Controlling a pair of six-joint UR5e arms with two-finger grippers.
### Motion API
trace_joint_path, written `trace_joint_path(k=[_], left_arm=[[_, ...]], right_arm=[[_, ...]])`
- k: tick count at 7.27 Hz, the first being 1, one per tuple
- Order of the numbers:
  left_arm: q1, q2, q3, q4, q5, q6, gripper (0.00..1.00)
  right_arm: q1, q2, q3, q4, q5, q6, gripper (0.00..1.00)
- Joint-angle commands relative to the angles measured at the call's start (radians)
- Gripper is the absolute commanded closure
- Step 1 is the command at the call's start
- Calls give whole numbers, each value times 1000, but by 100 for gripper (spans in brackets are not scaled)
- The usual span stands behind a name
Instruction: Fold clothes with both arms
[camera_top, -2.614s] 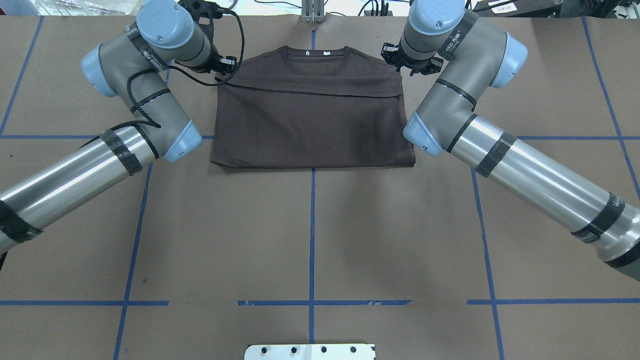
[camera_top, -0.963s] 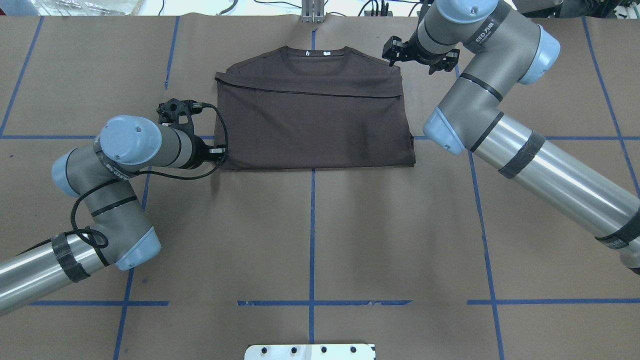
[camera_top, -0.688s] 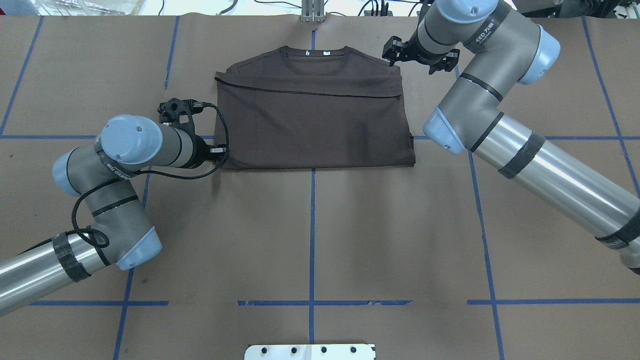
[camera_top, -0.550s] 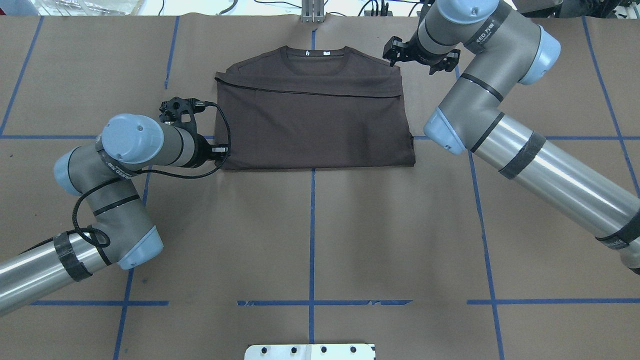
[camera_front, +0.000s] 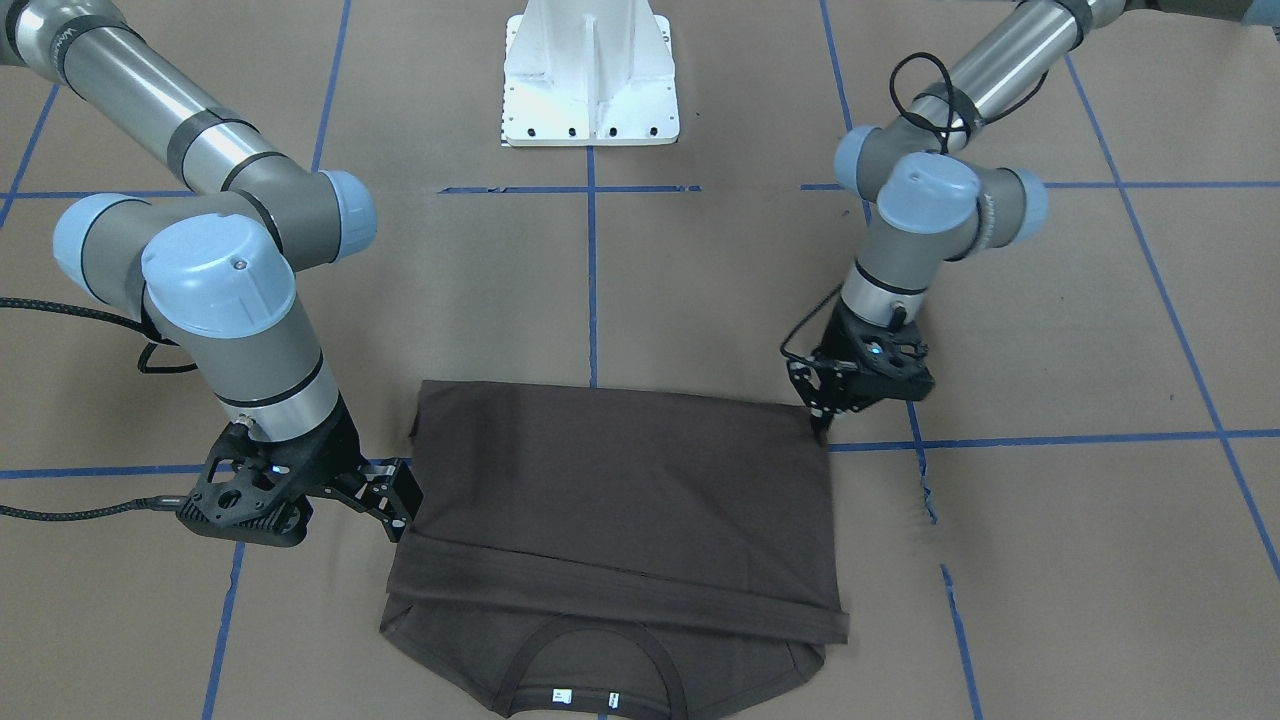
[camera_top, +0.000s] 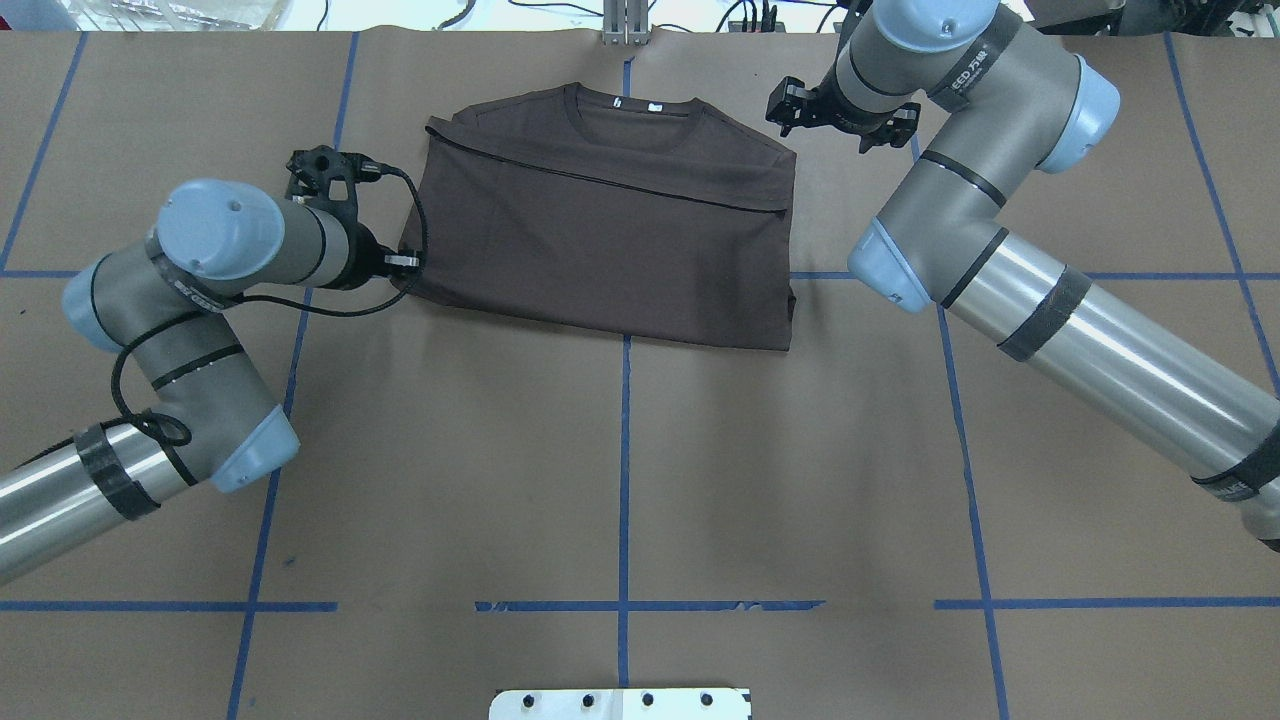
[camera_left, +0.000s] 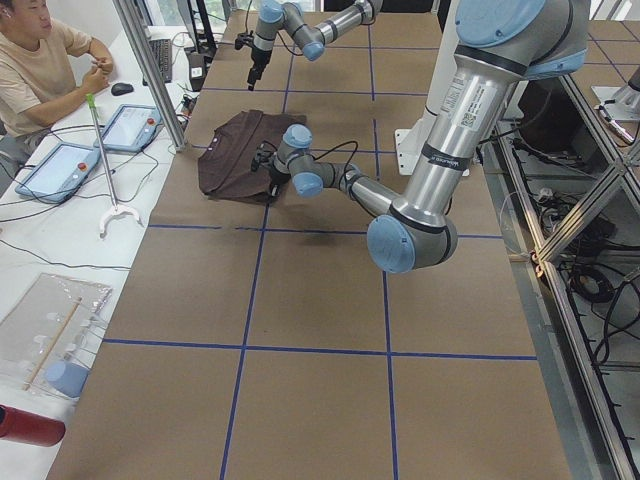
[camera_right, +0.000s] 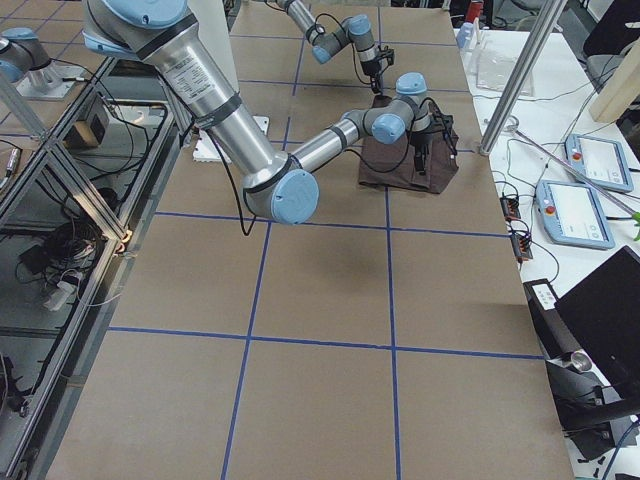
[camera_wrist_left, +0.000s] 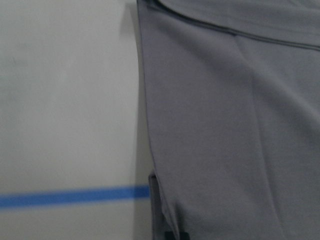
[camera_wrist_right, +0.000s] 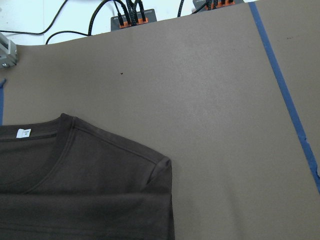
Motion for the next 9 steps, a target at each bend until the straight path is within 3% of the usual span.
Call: trace_joint_path(k=[1,2,4,5,6,7,8,9], left_arm=[[-126,-75,146,-4,0,123,100],[-157,-176,285,-14,4,142,100],[-160,-381,631,-141,127,142,100],[-183,-383,650,-164,124,160,100],[-201,-372,641,-171,115,229,1],[-208,-351,569,-166,106,262,0],[-232,-326,505,-160,-11,263,0],[-244,-279,434,-166,-90,266,0]], right_arm=[[-2,0,0,1,-1,6,0],[-2,1,1,1,0,8,0],[-2,4,21,0,0,8,0],[-7,8,20,-2,0,9,0],[-11,15,14,-2,0,11,0],[-22,27,0,0,-7,21,0],[-26,72,-40,1,-22,47,7],[-37,131,-127,53,-23,89,21]])
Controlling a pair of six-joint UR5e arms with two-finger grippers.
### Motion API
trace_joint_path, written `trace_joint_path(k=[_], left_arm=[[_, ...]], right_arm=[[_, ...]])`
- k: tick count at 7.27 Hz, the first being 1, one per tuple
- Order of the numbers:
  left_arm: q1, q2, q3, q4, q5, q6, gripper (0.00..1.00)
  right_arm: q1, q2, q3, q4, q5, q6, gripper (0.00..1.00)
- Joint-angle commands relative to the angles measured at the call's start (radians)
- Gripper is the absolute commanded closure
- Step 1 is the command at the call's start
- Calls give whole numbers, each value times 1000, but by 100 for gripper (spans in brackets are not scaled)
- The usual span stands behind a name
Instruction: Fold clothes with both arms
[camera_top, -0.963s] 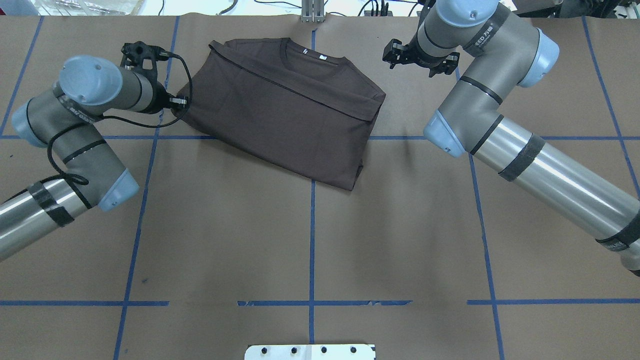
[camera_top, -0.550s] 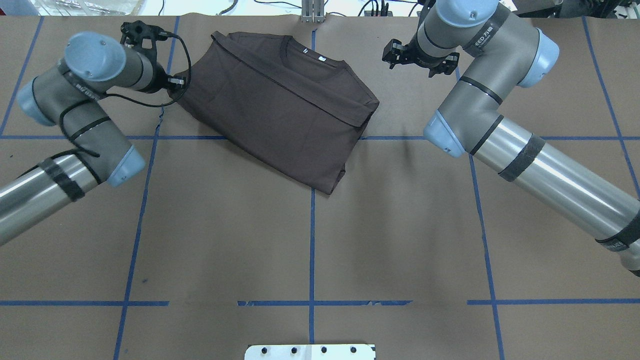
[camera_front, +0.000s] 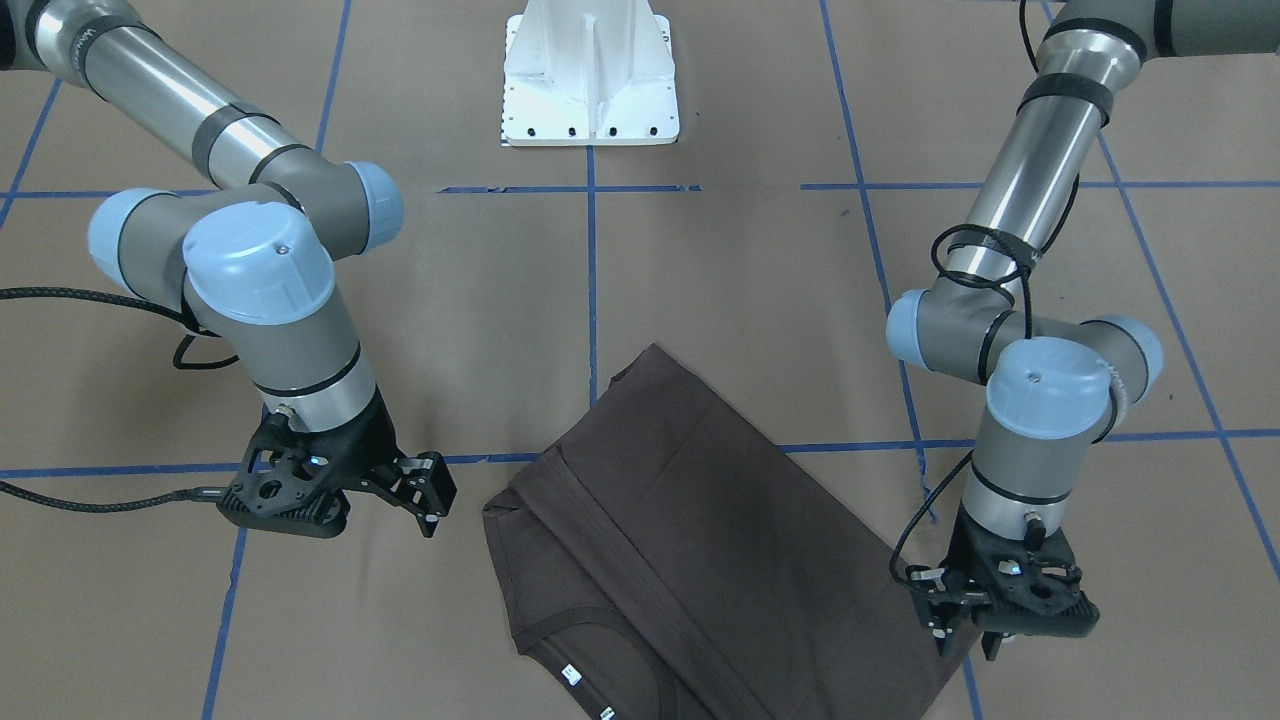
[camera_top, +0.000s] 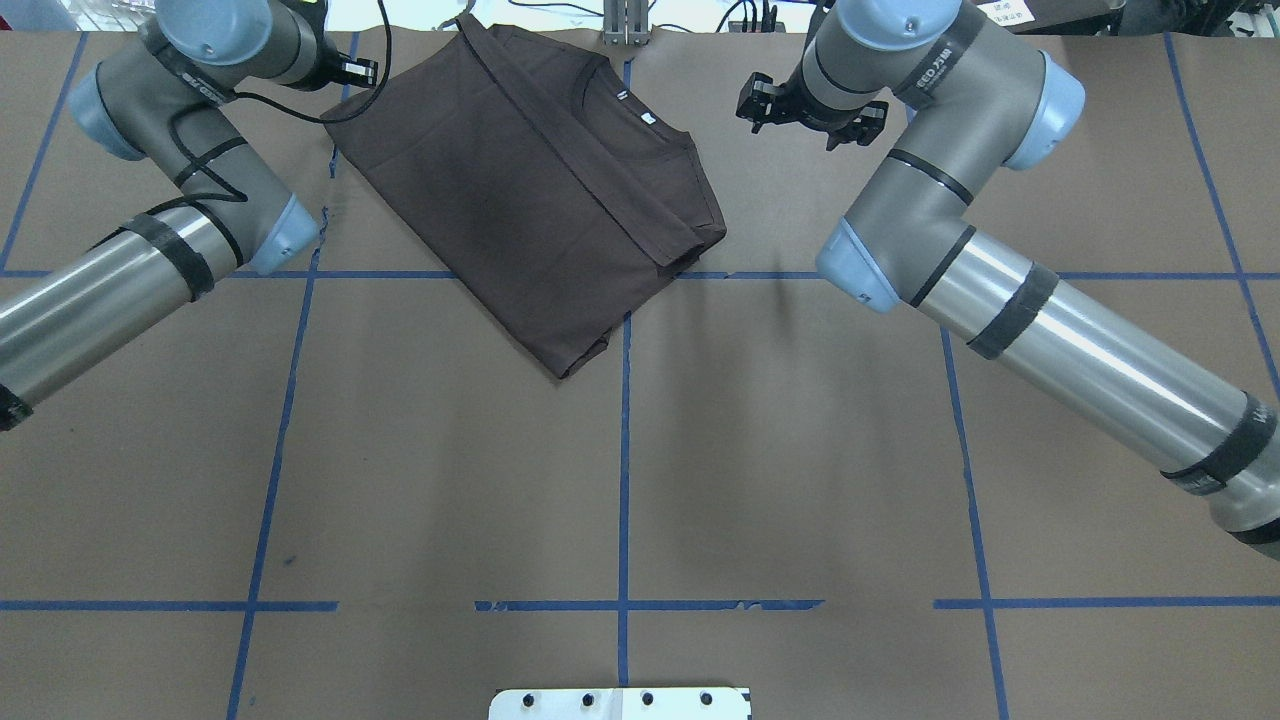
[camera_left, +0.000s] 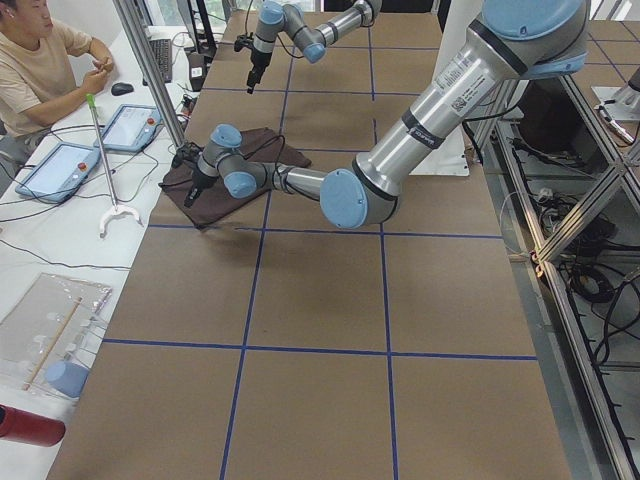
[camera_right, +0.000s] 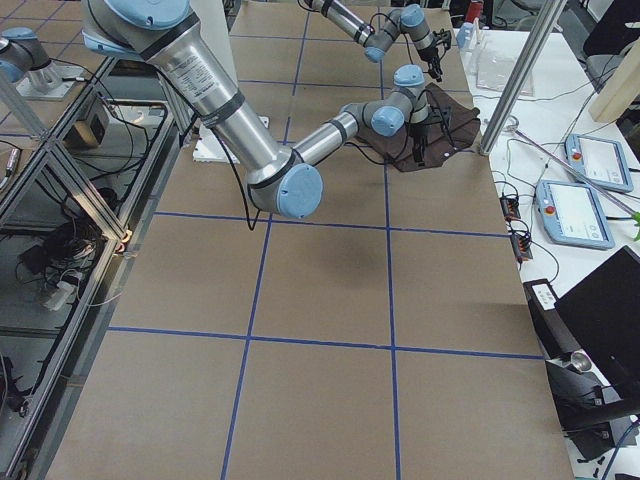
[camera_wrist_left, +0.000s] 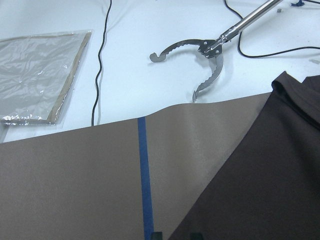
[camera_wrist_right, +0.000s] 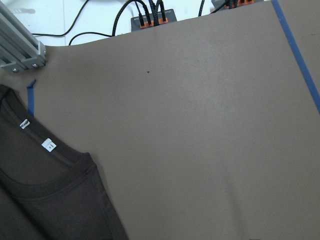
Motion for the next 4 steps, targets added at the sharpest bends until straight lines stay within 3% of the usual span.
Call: trace_joint_path(k=[1,4], left_arm=[[-19,77,-151,3,-102,9,0],[-18,94,-201,-1,-96,0,0]], right_arm=[[-27,83,-150,116,-15,49,23],[-82,82,-169,132,-53,50,30]])
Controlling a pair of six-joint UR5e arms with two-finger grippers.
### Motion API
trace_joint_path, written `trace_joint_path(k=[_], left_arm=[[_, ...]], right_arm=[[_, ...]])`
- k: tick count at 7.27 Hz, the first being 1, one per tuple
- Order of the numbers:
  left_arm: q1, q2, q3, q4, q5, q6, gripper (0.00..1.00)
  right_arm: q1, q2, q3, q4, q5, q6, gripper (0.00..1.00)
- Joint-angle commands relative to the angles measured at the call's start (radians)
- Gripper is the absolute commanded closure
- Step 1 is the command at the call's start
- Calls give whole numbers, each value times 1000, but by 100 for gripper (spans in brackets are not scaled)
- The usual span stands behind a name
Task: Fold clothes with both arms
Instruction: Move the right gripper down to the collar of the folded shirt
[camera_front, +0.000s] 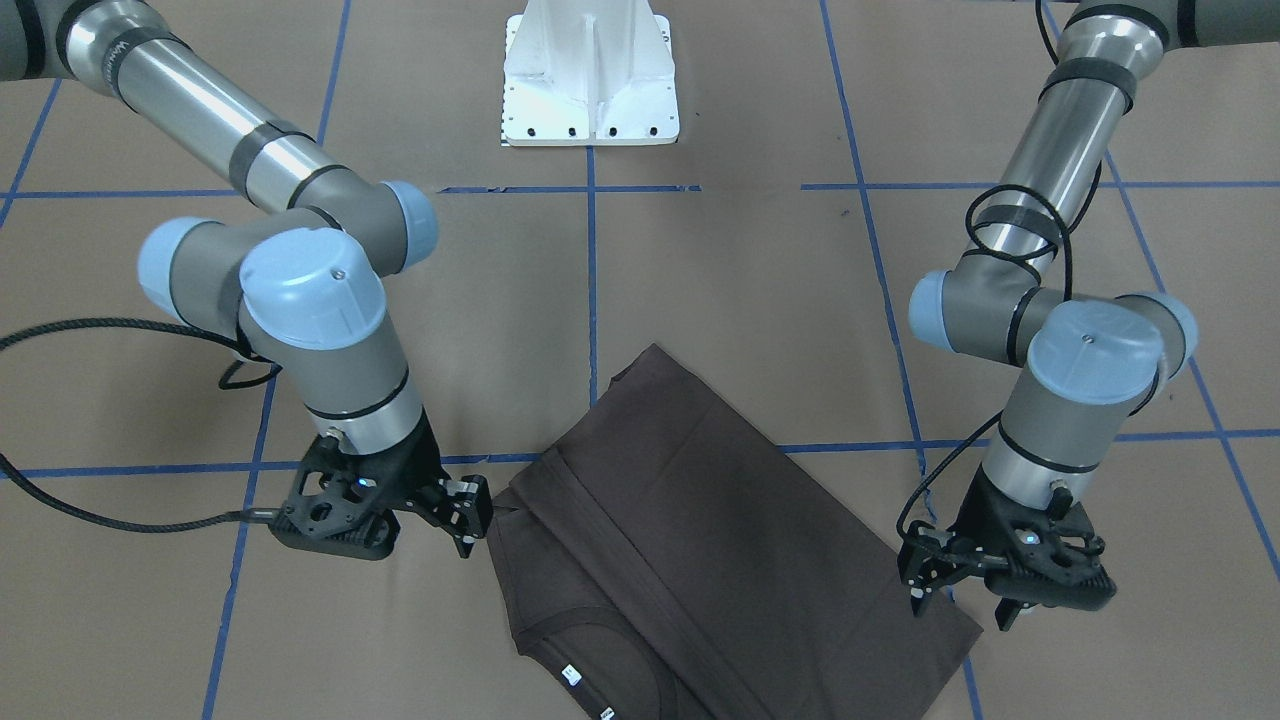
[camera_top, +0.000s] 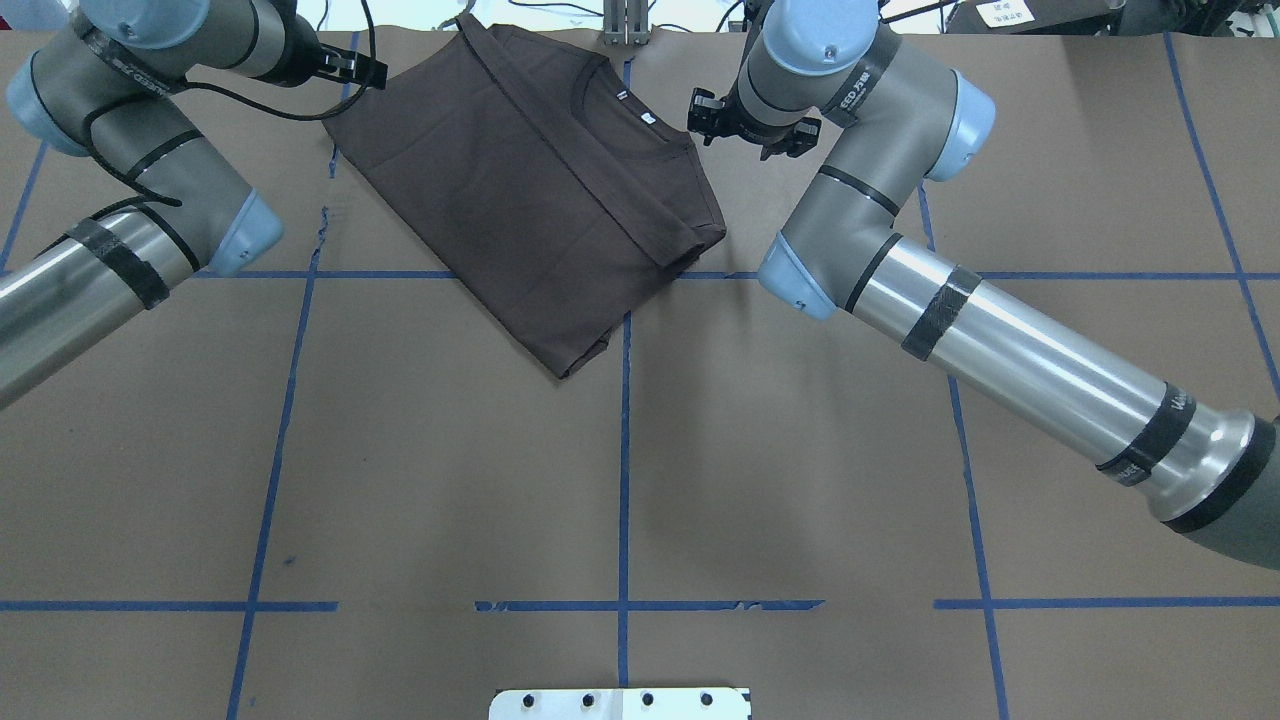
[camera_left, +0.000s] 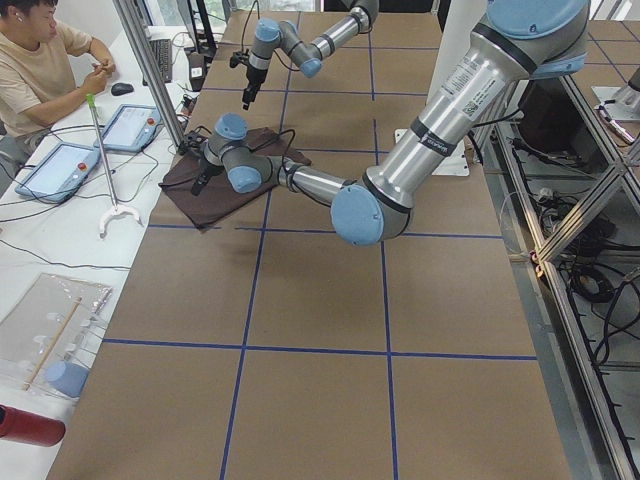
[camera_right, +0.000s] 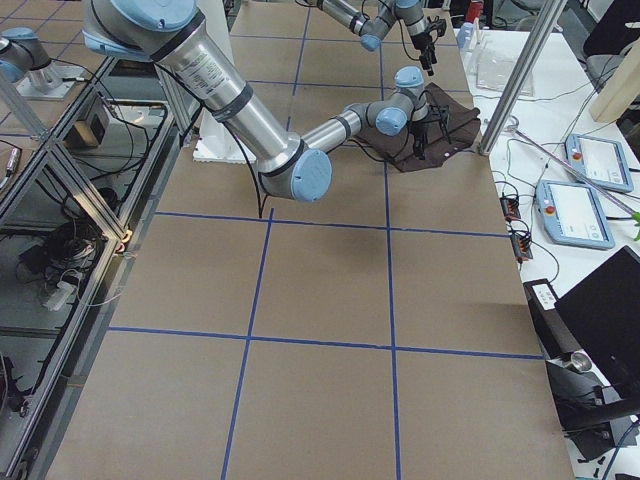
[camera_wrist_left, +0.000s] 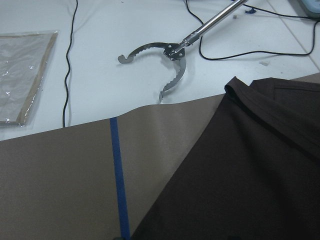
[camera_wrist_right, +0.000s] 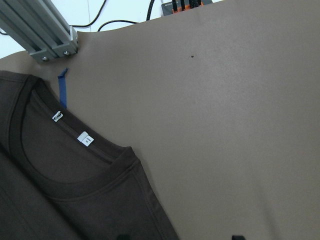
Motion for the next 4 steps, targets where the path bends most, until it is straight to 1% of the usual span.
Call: trace_joint_path(k=[1,2,4], left_arm=[[0,24,-34,-6,3,0,0],[2,41,-59,-4,5,0,0],[2,50,-70,-4,6,0,0]], right_arm=[[-47,-6,-18,16,-24,9,33],[-56,-9,-25,15,-26,10,35],[-73,-8,-38,15,-56,13,39]])
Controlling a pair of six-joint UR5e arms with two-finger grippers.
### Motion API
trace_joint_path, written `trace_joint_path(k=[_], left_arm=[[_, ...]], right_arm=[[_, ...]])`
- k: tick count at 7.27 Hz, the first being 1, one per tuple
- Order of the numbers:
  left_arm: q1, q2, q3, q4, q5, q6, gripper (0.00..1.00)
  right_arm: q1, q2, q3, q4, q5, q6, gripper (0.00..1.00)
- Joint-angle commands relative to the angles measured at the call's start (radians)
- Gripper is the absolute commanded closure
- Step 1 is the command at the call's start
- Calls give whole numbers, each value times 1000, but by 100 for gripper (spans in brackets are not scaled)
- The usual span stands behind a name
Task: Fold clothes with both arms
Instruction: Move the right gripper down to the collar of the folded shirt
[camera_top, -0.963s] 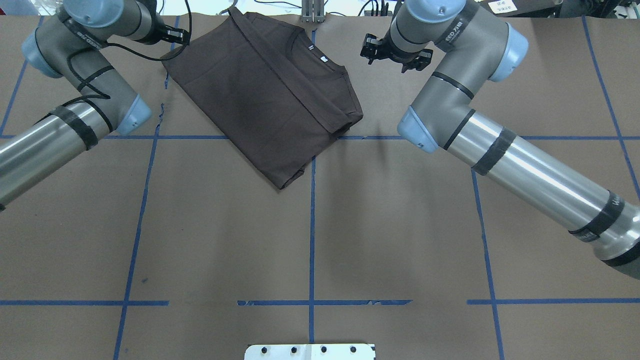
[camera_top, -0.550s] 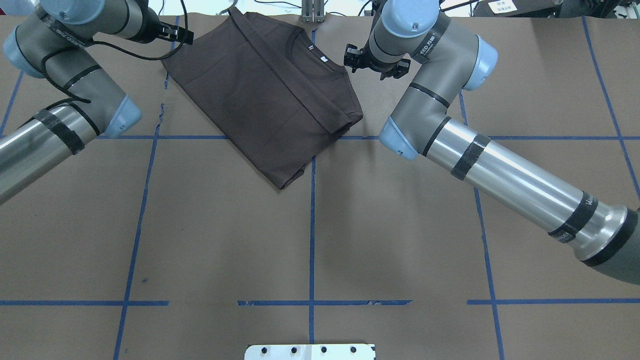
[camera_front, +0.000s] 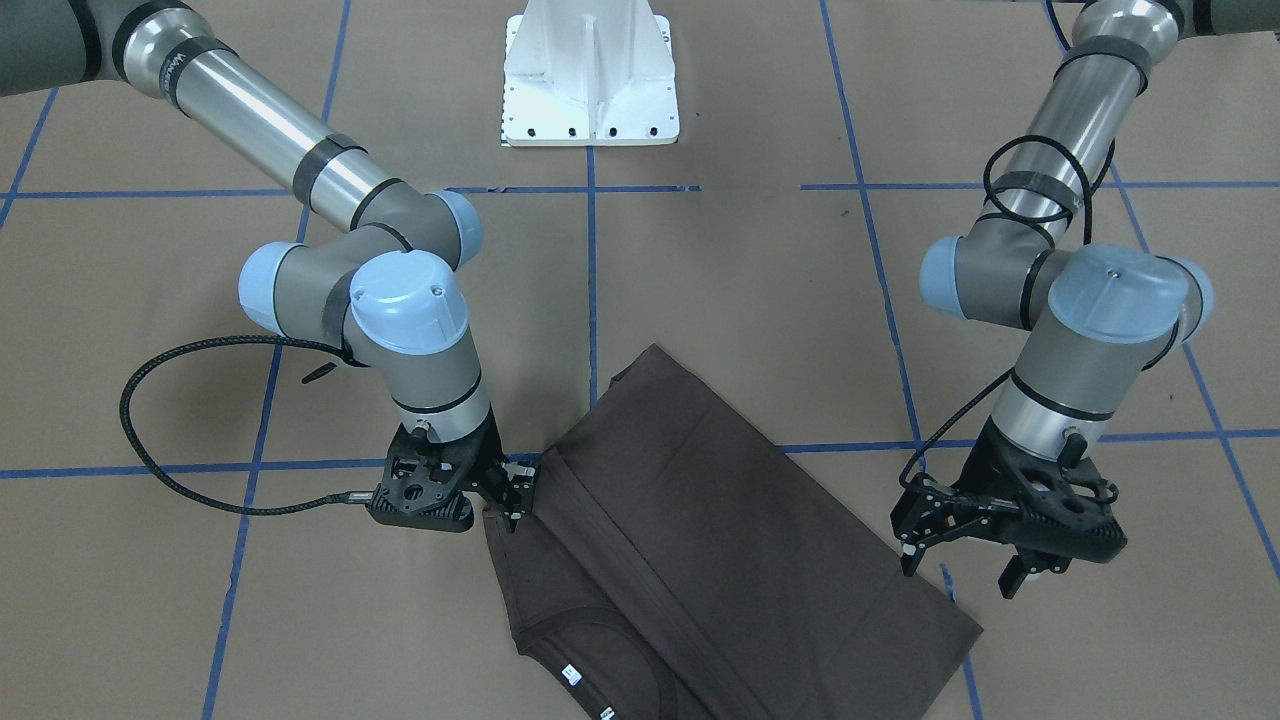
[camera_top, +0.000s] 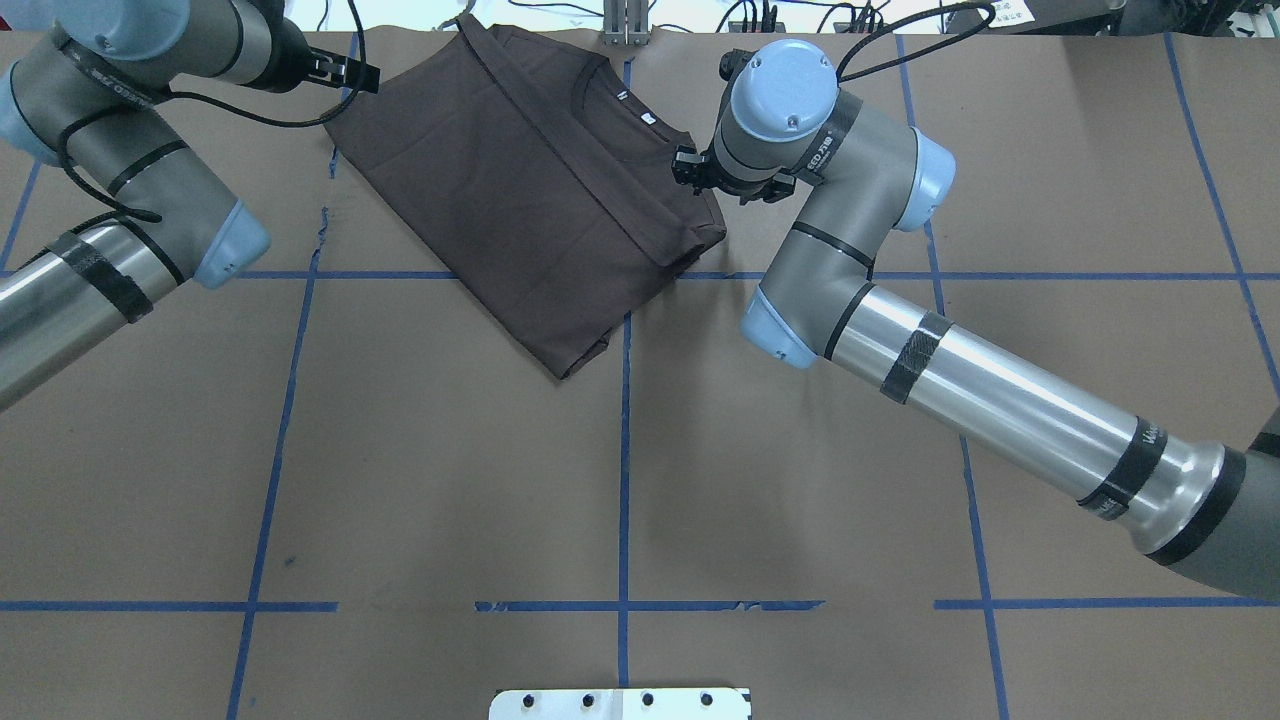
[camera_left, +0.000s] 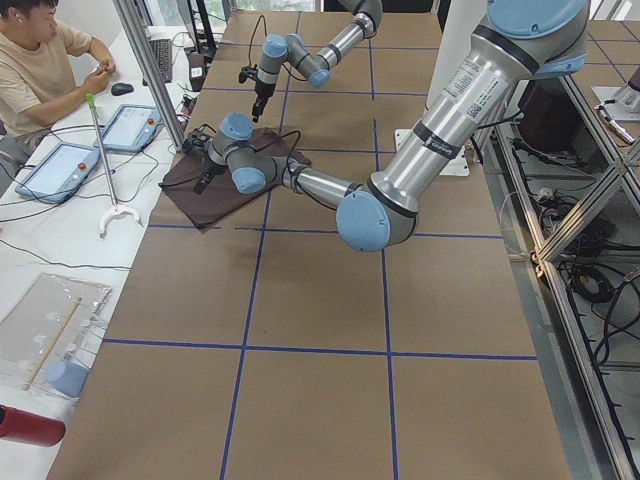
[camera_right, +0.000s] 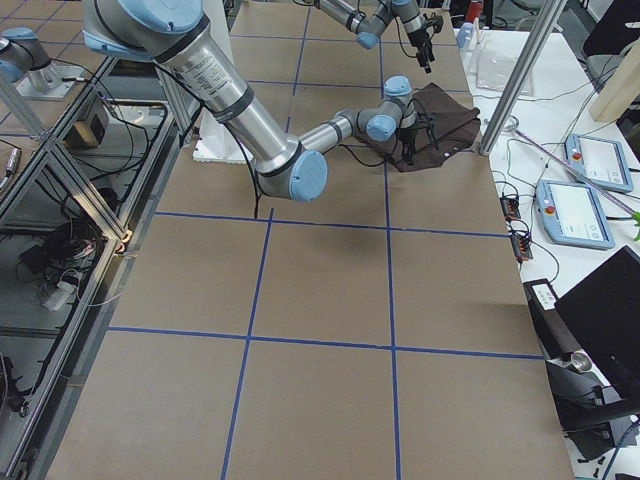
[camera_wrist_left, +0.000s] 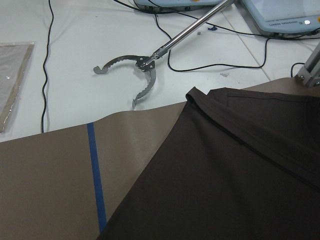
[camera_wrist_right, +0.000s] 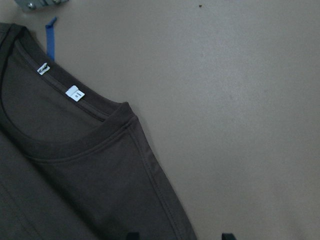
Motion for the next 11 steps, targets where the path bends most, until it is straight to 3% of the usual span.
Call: trace_joint_path(k=[1,10,11], left_arm=[[0,16,-14,-1,1,2,0],[0,17,-16,0,3,3,0],[0,17,-16,0,3,3,0]], right_arm=[[-14,2,-11,-1,-21,2,39],[-53,43,-103,6,-71,-15,41],[-53,42,-105,6,-73,-15,52]])
